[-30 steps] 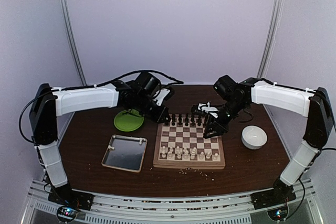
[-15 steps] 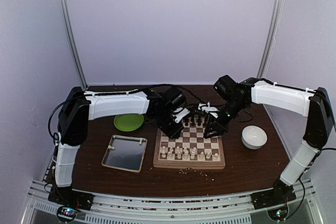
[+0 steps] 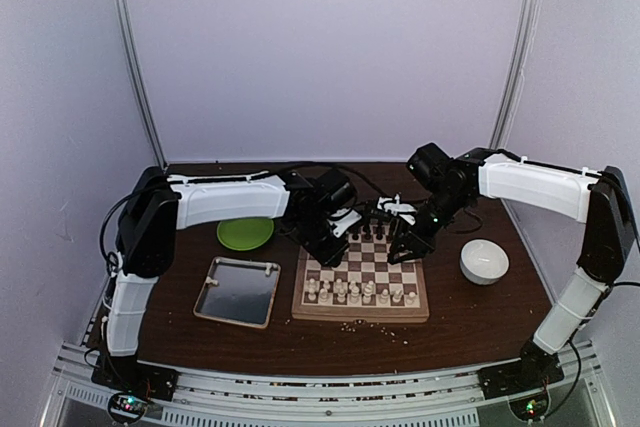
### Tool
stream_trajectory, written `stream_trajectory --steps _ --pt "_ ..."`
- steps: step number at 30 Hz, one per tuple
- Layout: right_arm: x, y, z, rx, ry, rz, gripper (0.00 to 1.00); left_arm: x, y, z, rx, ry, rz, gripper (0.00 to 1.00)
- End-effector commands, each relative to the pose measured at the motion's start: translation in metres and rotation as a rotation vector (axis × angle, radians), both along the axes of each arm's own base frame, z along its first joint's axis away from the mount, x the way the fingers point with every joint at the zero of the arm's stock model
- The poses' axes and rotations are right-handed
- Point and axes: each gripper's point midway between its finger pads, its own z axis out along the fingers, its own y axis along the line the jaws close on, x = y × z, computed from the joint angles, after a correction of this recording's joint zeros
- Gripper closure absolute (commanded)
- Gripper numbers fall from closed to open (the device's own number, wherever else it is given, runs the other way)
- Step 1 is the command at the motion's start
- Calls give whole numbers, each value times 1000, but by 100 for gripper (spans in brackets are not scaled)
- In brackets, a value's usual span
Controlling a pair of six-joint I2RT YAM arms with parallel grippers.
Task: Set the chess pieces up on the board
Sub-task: Place the pawn on the chessboard, then pick up the pawn from the chessboard.
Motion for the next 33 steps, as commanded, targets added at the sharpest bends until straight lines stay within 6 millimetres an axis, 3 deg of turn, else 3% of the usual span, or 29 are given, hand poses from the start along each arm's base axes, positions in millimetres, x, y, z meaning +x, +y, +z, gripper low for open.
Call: stream_trajectory --steps 1,4,7,12,15,19,29,31,33 --pt "2 0 -4 -5 6 -5 67 1 -2 -7 15 13 -23 84" --pt "3 0 -2 -4 5 -9 67 1 -2 -5 15 8 -21 83" --pt "4 2 3 8 -4 -12 67 3 1 10 1 -22 -1 75" --pt "8 7 14 19 -36 -8 66 8 3 59 -83 -112 13 65" --pt "12 10 17 7 -62 -4 64 15 19 91 -122 -193 60 61" --pt "16 18 13 -38 -85 13 61 33 61 110 -137 -254 143 61" --pt "40 65 -11 -159 -138 58 65 77 219 126 5 -455 398 60" --pt "45 74 -18 -175 -131 56 65 80 233 129 2 -471 443 59" --pt "48 83 -26 -192 -127 57 65 81 233 139 -27 -492 454 59"
